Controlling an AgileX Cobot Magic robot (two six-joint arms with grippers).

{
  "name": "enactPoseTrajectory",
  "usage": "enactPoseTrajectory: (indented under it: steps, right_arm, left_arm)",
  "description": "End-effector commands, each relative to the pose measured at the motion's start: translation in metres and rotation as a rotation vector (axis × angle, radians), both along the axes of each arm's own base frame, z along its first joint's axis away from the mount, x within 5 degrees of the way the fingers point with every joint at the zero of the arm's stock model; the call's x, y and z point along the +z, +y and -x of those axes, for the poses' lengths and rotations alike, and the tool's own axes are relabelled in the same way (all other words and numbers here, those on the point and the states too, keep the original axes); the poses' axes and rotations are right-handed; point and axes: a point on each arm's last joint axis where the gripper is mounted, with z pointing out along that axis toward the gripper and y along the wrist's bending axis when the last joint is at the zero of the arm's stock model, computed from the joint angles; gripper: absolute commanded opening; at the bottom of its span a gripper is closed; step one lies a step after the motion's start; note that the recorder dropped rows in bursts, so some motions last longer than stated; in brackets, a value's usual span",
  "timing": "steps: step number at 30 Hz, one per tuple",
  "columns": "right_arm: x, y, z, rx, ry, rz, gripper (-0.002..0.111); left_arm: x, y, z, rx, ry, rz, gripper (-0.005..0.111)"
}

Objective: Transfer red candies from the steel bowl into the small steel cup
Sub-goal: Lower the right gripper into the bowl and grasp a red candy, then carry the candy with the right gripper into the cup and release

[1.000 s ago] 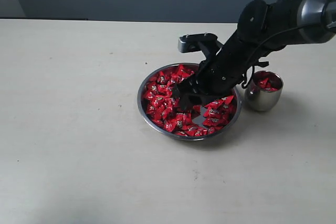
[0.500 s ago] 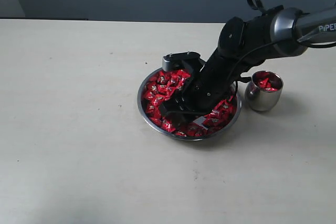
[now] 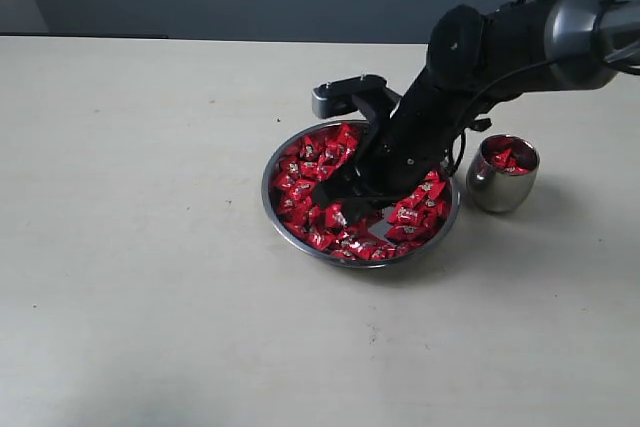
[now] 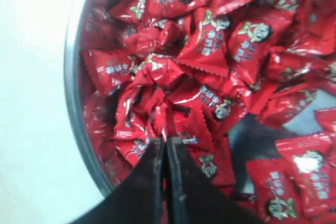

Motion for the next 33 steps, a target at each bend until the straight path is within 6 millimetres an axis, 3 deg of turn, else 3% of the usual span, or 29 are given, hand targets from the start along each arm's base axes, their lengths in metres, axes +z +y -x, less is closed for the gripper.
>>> enactPoseTrajectory:
  steps: [1,8,14,17,25,27,31,33]
  right_arm:
    - [0.029,-0.016,-0.006,-0.031,-0.087,0.013,0.0]
    - [0.054,-0.069,-0.031,-0.174,-0.147,0.035,0.0]
    - [0.052,-0.129,-0.057,-0.382,-0.144,0.092,0.0]
    - [0.052,-0.149,-0.063,-0.446,-0.137,0.09,0.0]
    - [0.047,-0.157,-0.068,-0.477,-0.133,0.092,0.004]
    - [0.04,-0.157,-0.069,-0.474,-0.109,0.103,0.014]
    - [0.036,-0.156,-0.069,-0.473,-0.09,0.107,0.046]
    - [0.04,-0.156,-0.068,-0.476,-0.097,0.1,0.049]
  left_arm:
    - [0.0,0.0,0.0,0.003,-0.005,0.001,0.0]
    - [0.0,0.0,0.0,0.003,-0.005,0.001,0.0]
    - [0.0,0.0,0.0,0.003,-0.005,0.001,0.0]
    - [0.0,0.0,0.0,0.003,-0.005,0.001,0.0]
    - [0.0,0.0,0.0,0.003,-0.005,0.001,0.0]
    - [0.0,0.0,0.0,0.003,-0.005,0.001,0.0]
    - [0.0,0.0,0.0,0.003,-0.005,0.001,0.0]
    - [0.0,0.0,0.0,0.005,-0.008,0.0,0.0]
